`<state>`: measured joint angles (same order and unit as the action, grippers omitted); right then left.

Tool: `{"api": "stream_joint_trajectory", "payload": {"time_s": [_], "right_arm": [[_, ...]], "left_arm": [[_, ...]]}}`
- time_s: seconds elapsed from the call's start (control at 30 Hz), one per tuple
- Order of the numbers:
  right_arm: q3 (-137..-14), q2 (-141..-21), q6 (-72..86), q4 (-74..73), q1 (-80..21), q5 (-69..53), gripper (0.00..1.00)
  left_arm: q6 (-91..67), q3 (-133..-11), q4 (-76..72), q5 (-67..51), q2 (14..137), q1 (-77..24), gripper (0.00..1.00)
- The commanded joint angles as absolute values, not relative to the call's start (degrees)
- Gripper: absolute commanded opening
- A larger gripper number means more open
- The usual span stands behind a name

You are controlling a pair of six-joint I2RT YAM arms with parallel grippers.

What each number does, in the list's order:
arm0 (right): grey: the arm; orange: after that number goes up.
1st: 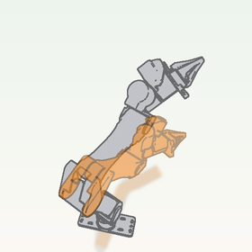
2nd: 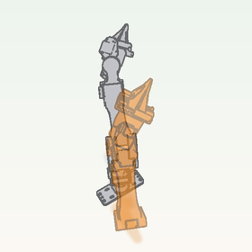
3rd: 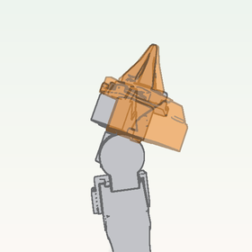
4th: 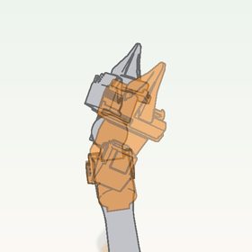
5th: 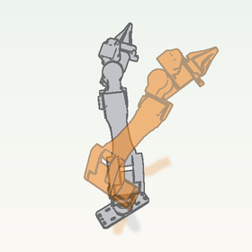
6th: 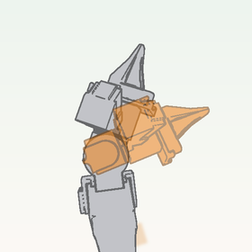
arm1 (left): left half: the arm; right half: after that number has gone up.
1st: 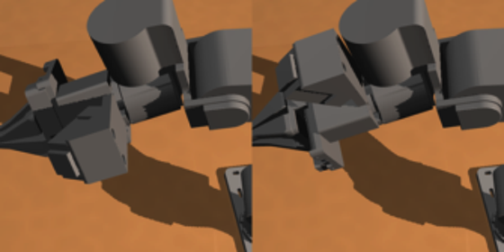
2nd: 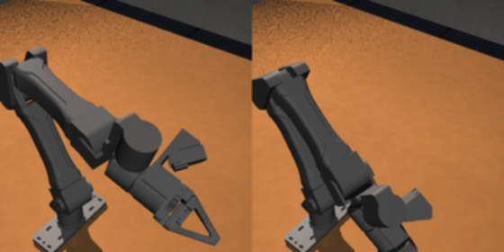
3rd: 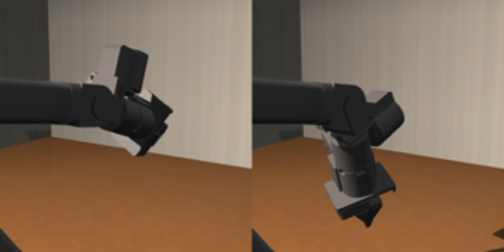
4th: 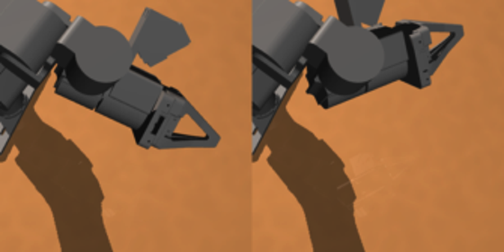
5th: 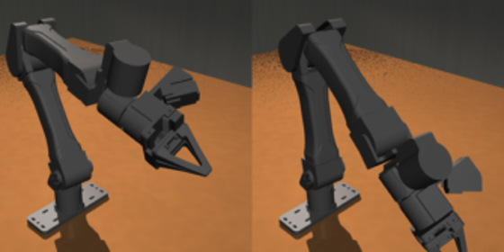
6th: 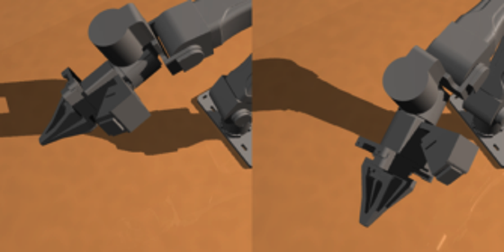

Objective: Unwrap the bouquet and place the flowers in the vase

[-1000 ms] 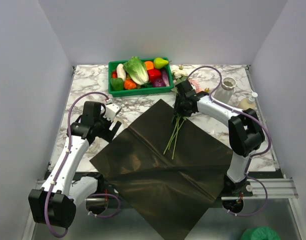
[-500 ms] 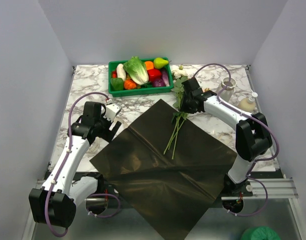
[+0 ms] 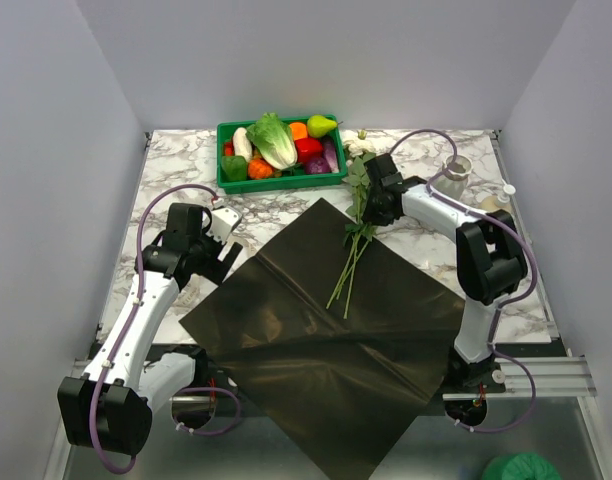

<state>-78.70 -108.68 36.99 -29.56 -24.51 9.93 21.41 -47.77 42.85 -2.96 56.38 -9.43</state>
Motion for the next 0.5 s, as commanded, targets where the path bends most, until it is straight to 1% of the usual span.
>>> {"api": "stream_joint_trajectory", "payload": {"time_s": [0.0,0.03,0.07,0.17,0.47], "right_arm": [[-80.77,-110.3,36.83,-28.48,-23.82,9.15,0.3],[-80.51,-109.69,36.91,-27.78,-23.73,8.79,0.25],[-79.81,-109.34,36.91,-27.34,-23.82,8.53,0.15],[-78.49,-106.8,36.91,-26.63,-23.91,8.18,0.01],[-75.32,-95.11,35.95,-25.58,-23.91,7.03,0.01]], "left_arm": [[21.97,-48.87,43.33,-1.41,56.25,-9.23,0.99],[22.06,-48.95,43.33,-1.32,56.25,-9.23,0.99],[22.06,-48.87,43.24,-1.32,56.25,-9.23,0.99],[22.06,-48.6,43.24,-1.23,56.25,-9.23,0.99],[21.45,-48.78,43.51,-1.49,56.08,-9.23,0.99]]}}
